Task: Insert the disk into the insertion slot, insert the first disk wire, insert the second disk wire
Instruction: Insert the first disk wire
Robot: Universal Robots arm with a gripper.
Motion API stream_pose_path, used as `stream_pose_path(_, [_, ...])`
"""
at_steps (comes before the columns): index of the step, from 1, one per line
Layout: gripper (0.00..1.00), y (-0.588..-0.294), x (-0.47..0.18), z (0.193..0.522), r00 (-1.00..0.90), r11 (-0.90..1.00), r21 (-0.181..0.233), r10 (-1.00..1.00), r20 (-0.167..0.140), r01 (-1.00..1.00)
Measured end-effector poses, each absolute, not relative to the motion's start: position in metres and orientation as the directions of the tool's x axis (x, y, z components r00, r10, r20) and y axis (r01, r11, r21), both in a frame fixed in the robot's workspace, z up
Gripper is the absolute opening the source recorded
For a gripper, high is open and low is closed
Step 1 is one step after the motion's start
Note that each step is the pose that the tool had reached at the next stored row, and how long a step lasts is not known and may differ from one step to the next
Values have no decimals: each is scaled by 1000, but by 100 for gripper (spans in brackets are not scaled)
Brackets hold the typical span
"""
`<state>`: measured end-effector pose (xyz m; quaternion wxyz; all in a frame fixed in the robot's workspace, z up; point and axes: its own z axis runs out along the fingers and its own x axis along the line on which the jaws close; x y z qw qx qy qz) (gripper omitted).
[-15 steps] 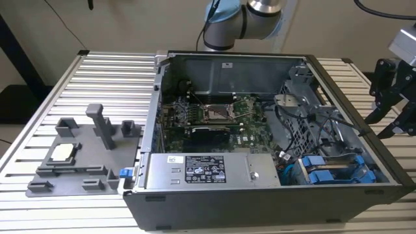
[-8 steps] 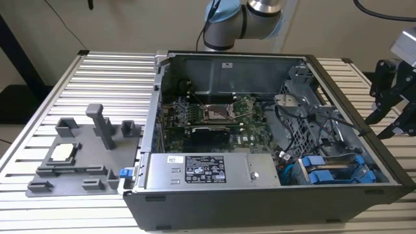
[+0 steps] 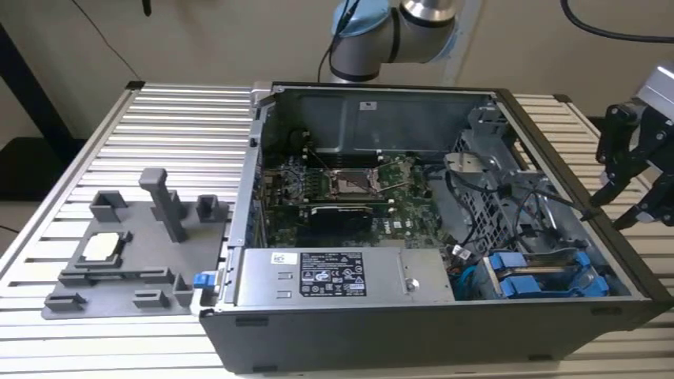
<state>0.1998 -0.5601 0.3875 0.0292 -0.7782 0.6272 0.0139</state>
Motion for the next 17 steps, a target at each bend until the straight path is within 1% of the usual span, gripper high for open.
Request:
stream_pose_path(5, [38,-560,204,385,249,-247,-27,-967,-61,-969])
stream_pose_path(10, [38,-558,210,383,252,-252,-2,-965,-69,-968])
stream_pose_path(17, [38,-555,211,379,229,-231,12,-971,-75,-973])
